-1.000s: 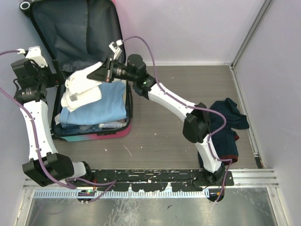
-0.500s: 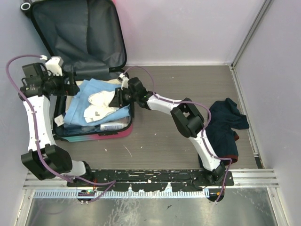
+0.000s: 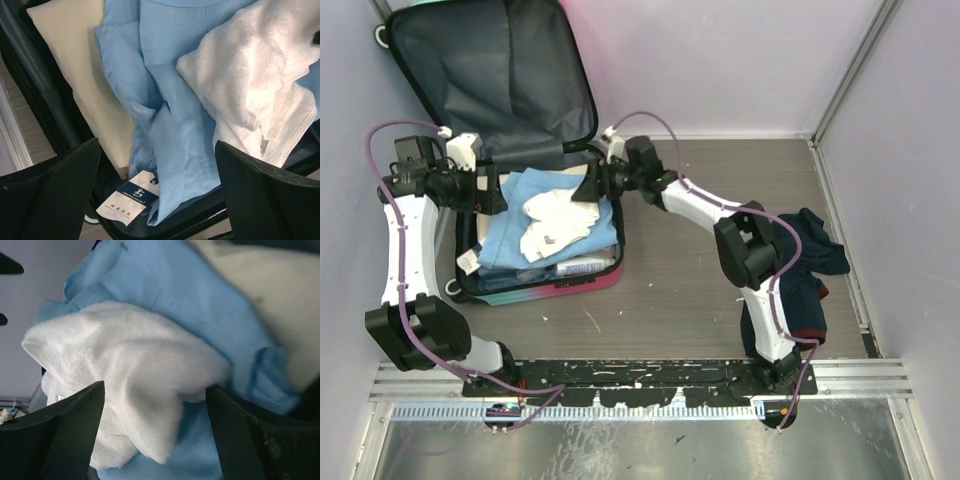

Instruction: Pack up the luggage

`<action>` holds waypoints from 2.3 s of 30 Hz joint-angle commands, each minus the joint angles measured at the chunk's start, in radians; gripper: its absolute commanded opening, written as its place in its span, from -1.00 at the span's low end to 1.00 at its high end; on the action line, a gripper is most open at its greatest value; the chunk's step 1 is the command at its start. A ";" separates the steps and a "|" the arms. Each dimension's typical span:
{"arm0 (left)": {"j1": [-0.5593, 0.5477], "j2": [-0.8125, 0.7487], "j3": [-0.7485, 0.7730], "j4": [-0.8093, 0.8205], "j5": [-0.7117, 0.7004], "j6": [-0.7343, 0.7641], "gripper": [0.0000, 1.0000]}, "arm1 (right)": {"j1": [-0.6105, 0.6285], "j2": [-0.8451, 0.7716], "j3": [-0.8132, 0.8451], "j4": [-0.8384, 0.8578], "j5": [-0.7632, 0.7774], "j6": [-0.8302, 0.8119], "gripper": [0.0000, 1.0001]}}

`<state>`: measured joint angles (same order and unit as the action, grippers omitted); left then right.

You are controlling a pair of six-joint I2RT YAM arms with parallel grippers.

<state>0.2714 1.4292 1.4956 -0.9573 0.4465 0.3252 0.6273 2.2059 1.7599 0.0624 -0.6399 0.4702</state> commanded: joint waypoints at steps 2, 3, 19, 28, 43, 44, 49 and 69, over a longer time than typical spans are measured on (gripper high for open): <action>0.005 -0.002 0.035 0.042 0.014 -0.064 0.96 | -0.121 -0.133 0.022 -0.014 0.035 -0.047 0.72; 0.005 0.007 0.045 0.055 0.010 -0.085 0.96 | -0.130 -0.136 0.018 -0.016 0.037 -0.047 0.72; -0.075 0.302 0.457 0.555 -0.056 -0.425 0.96 | -0.242 -0.245 -0.090 -0.037 0.066 -0.083 0.72; -0.298 0.462 0.625 0.815 -0.159 -0.479 0.85 | -0.316 -0.315 -0.169 -0.069 0.088 -0.115 0.72; -0.488 0.951 1.134 0.972 -0.343 -0.397 0.62 | -0.418 -0.399 -0.261 -0.076 0.106 -0.116 0.73; -0.495 0.965 1.142 0.992 -0.359 -0.381 0.56 | -0.422 -0.404 -0.265 -0.078 0.097 -0.118 0.73; -0.504 1.036 1.230 1.016 -0.409 -0.335 -0.08 | -0.429 -0.433 -0.281 -0.091 0.085 -0.137 0.73; -0.649 0.466 0.288 1.404 -0.351 0.093 -1.00 | -0.453 -0.381 -0.172 -0.103 0.079 -0.153 0.71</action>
<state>-0.3206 2.0693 1.9144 0.2893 0.0399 0.2340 0.1864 1.8282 1.5192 -0.0769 -0.5518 0.3412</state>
